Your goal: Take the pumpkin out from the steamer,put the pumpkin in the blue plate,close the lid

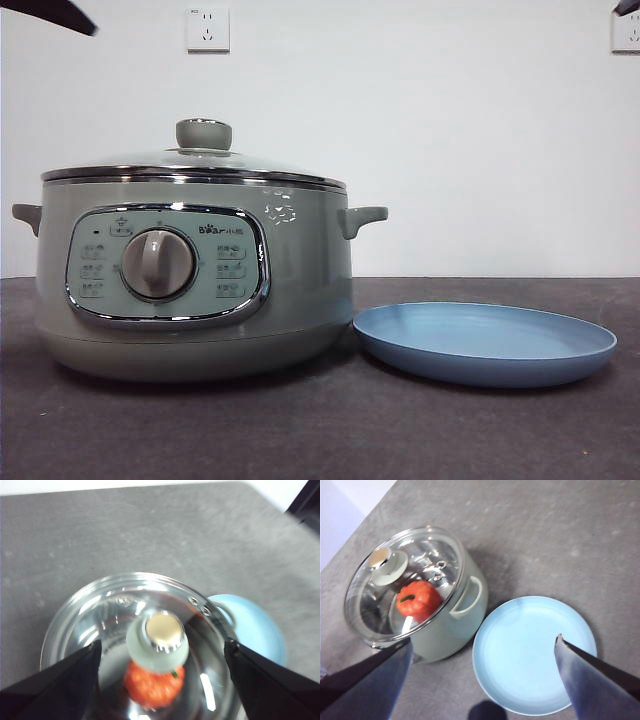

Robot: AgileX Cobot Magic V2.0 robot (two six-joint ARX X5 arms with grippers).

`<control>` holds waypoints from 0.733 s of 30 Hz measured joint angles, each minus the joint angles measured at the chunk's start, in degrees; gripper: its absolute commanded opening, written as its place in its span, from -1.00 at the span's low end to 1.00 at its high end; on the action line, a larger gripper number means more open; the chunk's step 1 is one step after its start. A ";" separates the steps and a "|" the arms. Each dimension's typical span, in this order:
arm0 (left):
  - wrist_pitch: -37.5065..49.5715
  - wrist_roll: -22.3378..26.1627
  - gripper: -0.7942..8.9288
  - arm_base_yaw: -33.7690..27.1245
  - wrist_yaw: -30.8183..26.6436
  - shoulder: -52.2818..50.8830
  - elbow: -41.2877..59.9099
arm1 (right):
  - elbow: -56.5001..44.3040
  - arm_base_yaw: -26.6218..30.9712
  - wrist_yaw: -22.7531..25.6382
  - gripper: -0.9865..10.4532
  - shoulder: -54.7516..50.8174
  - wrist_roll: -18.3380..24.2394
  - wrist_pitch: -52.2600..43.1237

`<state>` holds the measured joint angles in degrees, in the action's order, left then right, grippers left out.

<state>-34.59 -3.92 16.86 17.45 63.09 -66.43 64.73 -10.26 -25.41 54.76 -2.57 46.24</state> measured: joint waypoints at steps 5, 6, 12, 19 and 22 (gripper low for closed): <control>0.22 1.70 0.00 6.19 -7.93 7.48 -3.63 | 0.00 -1.90 0.00 0.00 1.18 -0.04 0.00; 0.37 2.01 0.00 7.08 -9.16 8.83 -3.96 | 0.02 -2.14 0.02 0.00 1.29 -0.04 0.00; 2.12 2.95 0.00 9.60 -12.76 15.61 -4.11 | 0.00 -2.16 0.02 0.00 1.36 -0.09 0.00; 2.60 3.34 0.00 9.68 -12.83 20.33 -4.11 | 0.00 -2.16 0.04 0.00 1.36 -0.20 0.00; 3.02 3.58 -0.02 9.68 -13.03 20.65 -4.13 | 0.00 -2.16 0.04 0.00 1.38 -0.20 0.00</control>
<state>-31.57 -0.34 26.55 4.43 83.74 -70.57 64.73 -12.43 -25.36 56.14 -2.76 46.24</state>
